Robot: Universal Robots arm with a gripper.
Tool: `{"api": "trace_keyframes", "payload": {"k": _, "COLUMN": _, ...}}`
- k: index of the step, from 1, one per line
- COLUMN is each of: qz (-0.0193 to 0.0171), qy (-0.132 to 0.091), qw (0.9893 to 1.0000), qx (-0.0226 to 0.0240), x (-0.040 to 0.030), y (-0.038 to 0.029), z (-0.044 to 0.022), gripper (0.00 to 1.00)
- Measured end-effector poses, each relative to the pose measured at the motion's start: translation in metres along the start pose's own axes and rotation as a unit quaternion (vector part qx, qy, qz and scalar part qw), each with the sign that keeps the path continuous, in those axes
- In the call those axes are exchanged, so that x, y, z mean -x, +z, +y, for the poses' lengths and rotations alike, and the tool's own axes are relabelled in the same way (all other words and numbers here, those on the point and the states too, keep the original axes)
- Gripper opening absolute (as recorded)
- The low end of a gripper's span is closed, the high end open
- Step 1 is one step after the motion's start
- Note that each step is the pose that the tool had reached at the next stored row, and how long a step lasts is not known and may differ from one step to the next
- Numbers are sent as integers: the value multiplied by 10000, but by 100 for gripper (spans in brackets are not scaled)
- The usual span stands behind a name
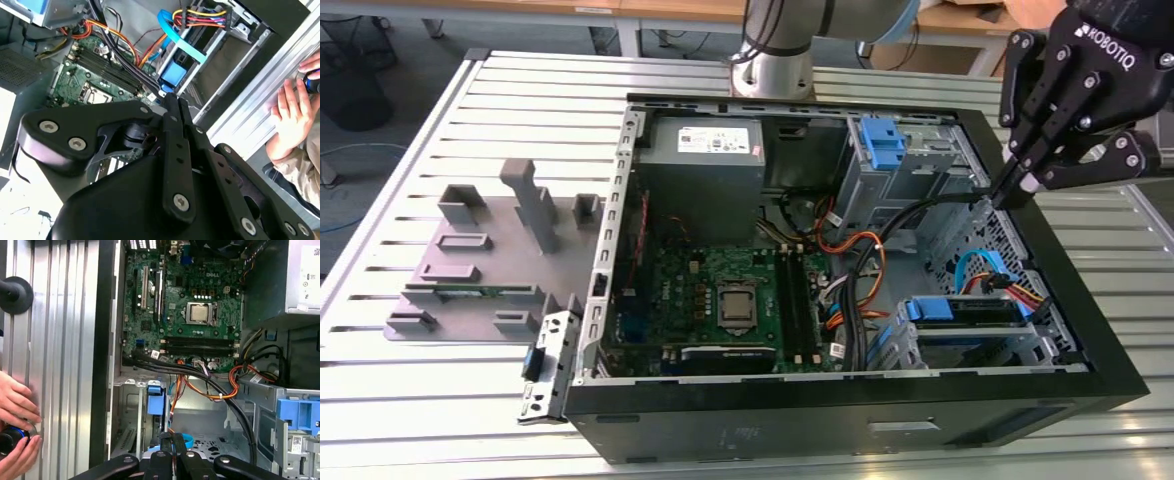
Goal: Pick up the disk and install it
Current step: 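Insert the first disk wire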
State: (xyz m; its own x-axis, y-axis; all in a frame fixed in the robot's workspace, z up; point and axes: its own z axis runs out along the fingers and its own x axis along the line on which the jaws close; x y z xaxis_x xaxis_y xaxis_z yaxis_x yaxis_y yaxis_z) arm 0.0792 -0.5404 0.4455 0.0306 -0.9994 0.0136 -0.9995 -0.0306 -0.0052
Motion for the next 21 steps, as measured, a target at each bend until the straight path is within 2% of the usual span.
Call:
{"api": "trace_keyframes", "payload": {"k": 13, "qz": 4, "qy": 5, "qw": 10000, "qx": 0, "x": 17, "y": 3, "z": 8, "gripper": 16}}
{"api": "trace_keyframes", "payload": {"k": 21, "qz": 16, "qy": 5, "qw": 10000, "qx": 0, "x": 18, "y": 32, "z": 8, "gripper": 16}}
